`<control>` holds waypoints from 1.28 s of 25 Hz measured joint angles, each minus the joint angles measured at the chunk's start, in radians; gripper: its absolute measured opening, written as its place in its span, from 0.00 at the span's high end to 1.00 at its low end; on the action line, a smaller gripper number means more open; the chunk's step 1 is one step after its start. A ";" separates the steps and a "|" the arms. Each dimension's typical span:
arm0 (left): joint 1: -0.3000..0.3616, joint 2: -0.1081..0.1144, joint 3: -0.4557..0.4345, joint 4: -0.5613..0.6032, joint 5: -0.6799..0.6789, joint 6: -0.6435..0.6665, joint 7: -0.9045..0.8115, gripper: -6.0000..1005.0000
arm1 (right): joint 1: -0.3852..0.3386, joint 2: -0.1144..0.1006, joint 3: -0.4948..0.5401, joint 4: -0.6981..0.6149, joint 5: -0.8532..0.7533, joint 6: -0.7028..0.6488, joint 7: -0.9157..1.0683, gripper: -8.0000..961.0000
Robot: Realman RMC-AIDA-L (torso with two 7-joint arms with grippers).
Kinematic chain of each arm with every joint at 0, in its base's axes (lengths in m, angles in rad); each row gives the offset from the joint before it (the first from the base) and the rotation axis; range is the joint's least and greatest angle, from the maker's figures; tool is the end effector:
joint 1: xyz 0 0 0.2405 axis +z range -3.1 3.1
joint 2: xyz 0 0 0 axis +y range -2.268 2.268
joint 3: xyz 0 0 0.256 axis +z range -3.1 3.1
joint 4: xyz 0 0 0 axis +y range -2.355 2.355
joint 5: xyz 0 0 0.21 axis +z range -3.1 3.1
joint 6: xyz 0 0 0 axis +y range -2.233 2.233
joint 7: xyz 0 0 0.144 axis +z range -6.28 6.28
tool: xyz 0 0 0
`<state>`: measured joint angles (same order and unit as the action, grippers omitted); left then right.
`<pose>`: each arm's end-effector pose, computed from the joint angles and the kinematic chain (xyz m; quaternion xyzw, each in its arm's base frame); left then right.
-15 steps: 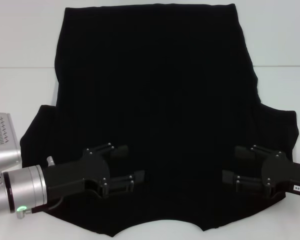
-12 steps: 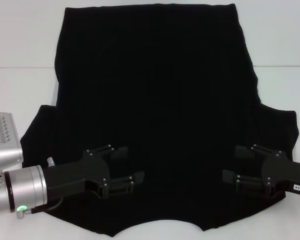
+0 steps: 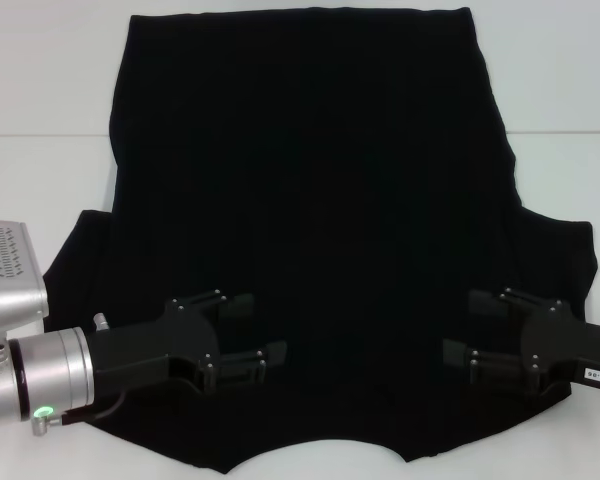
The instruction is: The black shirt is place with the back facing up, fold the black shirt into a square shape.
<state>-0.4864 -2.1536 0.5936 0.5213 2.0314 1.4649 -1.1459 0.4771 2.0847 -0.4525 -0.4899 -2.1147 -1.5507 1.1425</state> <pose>-0.2800 0.3044 -0.0458 -0.9289 -0.2130 -0.2551 0.1634 0.3027 0.2981 -0.0149 -0.9219 0.2285 0.2602 0.1737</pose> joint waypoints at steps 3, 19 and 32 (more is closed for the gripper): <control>0.000 0.000 -0.005 0.000 -0.005 0.002 -0.001 0.19 | 0.000 0.001 0.004 0.000 0.001 0.000 0.005 0.07; -0.012 0.100 -0.175 0.150 0.009 0.005 -0.971 0.20 | 0.124 -0.141 0.044 -0.030 0.102 0.233 0.960 0.07; -0.001 0.151 -0.367 0.268 0.286 0.107 -1.249 0.29 | 0.167 -0.254 -0.101 -0.104 0.102 0.199 1.261 0.07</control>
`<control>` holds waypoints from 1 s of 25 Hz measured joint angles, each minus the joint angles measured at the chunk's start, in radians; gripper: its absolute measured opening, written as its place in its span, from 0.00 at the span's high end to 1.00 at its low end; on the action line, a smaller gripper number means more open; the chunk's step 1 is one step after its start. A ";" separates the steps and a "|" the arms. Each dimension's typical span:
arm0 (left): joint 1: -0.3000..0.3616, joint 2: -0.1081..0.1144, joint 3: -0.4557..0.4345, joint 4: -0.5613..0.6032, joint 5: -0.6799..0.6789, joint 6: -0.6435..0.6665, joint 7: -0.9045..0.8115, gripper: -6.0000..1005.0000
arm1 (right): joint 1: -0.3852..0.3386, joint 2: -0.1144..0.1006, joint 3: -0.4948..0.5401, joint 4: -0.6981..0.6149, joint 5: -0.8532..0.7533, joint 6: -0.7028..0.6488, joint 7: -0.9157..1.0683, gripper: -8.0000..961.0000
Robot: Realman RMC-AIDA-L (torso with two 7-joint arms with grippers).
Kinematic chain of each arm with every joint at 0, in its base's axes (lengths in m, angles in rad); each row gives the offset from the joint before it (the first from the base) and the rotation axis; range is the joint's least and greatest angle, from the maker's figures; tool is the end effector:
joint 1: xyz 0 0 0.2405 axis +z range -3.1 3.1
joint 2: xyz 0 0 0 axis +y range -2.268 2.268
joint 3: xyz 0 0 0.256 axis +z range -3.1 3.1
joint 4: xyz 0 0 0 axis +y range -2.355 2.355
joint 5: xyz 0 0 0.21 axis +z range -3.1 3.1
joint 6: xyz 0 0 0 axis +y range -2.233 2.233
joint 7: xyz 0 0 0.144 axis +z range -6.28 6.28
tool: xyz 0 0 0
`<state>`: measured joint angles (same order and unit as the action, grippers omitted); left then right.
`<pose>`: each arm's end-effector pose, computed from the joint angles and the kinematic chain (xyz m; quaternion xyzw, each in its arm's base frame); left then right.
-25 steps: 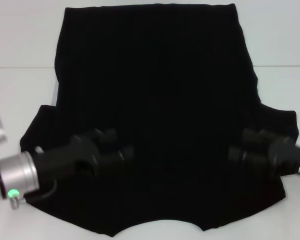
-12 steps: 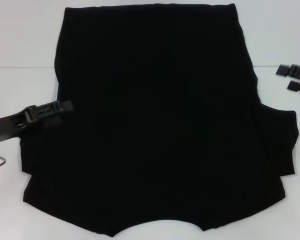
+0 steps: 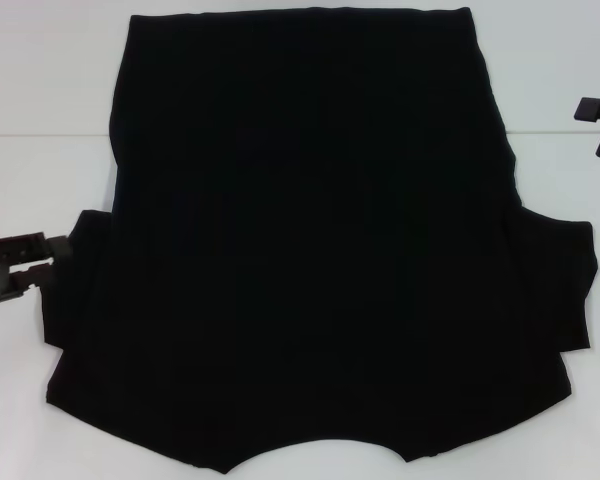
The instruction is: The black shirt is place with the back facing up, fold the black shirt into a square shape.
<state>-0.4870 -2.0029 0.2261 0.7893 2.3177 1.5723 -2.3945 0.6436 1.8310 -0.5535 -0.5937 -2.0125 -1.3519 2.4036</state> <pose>-0.3433 0.3186 0.0916 -0.6461 -0.6857 -0.2866 0.1738 0.2879 0.4071 0.1200 -0.7003 0.6157 0.3068 0.1907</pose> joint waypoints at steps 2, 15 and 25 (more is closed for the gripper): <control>0.000 0.004 -0.008 0.006 0.024 -0.005 -0.002 0.32 | 0.000 -0.008 0.001 0.000 0.000 -0.019 0.013 0.07; -0.012 0.006 0.002 0.002 0.163 -0.143 0.014 0.62 | -0.001 -0.029 0.006 -0.001 0.001 -0.111 0.037 0.07; -0.010 -0.005 0.011 -0.068 0.167 -0.225 0.015 0.62 | -0.006 -0.029 0.007 0.007 0.002 -0.107 0.038 0.07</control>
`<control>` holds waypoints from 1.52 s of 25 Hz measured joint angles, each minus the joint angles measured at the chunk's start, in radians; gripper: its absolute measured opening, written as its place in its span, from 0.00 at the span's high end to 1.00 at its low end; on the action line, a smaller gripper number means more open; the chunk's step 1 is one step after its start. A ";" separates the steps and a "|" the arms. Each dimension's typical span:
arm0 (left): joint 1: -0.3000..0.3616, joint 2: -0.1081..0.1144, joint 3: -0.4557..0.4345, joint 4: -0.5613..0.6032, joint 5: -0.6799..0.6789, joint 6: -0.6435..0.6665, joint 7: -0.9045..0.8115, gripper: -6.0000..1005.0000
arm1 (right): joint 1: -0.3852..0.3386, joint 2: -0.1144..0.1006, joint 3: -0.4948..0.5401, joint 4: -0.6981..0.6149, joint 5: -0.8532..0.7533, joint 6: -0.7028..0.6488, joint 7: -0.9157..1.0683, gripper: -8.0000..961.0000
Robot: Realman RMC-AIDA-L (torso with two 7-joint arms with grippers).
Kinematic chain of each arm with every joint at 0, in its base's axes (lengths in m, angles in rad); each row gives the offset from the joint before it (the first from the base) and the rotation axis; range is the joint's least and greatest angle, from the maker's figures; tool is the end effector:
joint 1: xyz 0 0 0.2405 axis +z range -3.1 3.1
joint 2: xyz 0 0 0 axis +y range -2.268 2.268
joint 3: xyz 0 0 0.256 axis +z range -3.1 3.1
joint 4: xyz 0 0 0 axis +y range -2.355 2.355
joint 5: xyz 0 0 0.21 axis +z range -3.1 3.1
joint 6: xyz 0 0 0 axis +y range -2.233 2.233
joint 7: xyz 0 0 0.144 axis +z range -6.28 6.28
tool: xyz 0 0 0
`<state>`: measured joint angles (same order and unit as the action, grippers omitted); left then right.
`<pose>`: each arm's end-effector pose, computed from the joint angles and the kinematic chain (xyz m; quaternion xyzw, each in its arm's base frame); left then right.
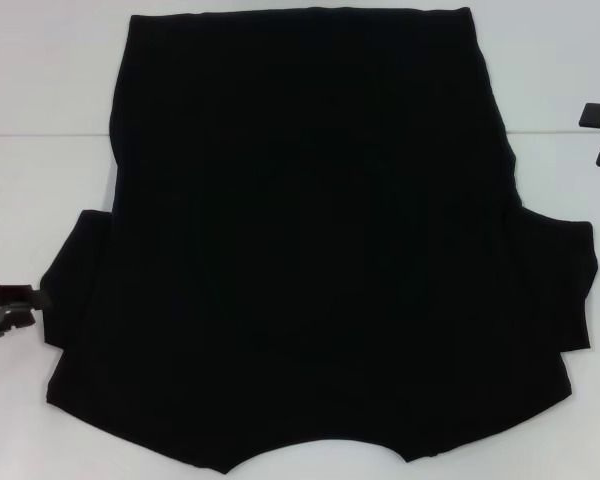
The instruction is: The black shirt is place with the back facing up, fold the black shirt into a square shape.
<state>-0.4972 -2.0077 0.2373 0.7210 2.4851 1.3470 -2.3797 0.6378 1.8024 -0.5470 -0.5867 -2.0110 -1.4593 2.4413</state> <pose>-0.3788 0.3207 0.0730 -0.6212 -0.7152 -0.2027 0.2479 0.2842 0.3964 0.1270 -0.7042 0.6247 0.3036 0.1474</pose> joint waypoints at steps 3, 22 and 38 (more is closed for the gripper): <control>-0.002 0.000 0.006 -0.017 0.000 -0.018 0.000 0.62 | -0.001 0.000 -0.002 0.001 0.000 -0.002 0.000 0.07; -0.029 -0.002 0.064 -0.063 0.000 -0.072 -0.009 0.62 | -0.003 0.000 0.002 0.002 0.000 -0.006 0.001 0.07; -0.035 0.005 0.068 -0.051 -0.001 -0.058 -0.006 0.94 | -0.004 -0.003 0.006 -0.002 0.002 -0.010 0.012 0.07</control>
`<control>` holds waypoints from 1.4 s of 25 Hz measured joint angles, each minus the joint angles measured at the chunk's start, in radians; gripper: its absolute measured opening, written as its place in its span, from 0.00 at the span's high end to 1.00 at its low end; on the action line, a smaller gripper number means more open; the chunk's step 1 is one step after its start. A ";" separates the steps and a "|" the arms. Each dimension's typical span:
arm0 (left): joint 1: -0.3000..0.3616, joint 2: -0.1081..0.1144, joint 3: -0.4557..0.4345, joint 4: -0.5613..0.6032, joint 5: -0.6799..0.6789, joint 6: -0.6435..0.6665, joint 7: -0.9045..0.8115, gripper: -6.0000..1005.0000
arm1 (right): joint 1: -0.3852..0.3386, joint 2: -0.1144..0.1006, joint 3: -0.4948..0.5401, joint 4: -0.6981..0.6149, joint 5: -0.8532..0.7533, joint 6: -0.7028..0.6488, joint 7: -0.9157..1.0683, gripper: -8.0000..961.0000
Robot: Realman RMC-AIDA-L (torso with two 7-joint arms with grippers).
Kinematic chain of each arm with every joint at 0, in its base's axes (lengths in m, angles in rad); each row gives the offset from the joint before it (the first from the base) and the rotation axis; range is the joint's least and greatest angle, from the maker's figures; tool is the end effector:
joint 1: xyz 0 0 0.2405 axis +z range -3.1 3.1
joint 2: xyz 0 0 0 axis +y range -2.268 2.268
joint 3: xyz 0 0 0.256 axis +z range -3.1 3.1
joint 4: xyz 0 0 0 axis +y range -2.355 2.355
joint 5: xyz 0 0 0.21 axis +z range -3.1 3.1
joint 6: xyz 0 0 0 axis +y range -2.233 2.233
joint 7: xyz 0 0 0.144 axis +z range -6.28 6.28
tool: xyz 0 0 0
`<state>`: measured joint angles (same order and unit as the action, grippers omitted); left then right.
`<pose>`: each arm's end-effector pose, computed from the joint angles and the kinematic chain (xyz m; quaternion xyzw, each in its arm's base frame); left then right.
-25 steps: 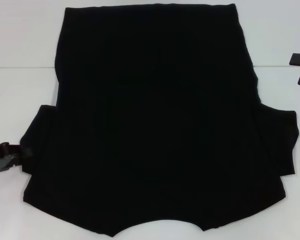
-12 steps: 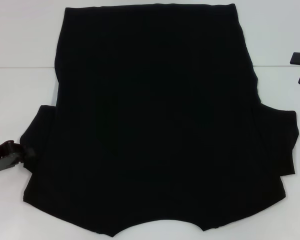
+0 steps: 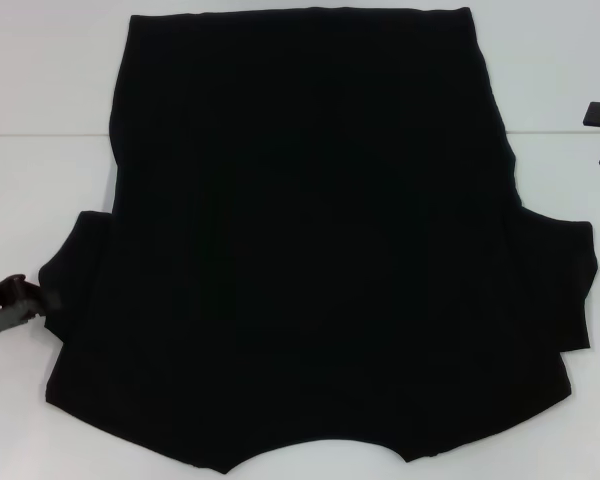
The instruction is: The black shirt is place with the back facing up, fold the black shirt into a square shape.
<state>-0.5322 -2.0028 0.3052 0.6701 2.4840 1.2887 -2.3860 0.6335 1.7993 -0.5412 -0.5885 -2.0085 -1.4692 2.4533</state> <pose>-0.3702 0.3358 0.0599 -0.6375 -0.7081 -0.1824 0.2428 0.2850 0.3947 0.1294 -0.6999 0.6287 0.3069 0.1442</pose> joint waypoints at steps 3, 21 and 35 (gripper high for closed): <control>-0.008 0.005 -0.001 0.023 0.003 0.020 -0.002 0.97 | 0.000 0.000 0.000 -0.001 0.001 0.000 0.001 0.07; -0.074 0.063 0.007 0.190 0.136 0.071 -0.092 0.93 | -0.003 -0.002 0.000 -0.004 0.001 -0.001 0.001 0.07; -0.135 0.066 0.131 0.242 0.162 0.145 -0.106 0.89 | -0.002 -0.003 0.000 0.003 -0.001 0.000 0.001 0.07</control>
<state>-0.6672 -1.9366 0.4366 0.9116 2.6460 1.4339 -2.4918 0.6318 1.7963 -0.5416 -0.5854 -2.0093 -1.4690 2.4544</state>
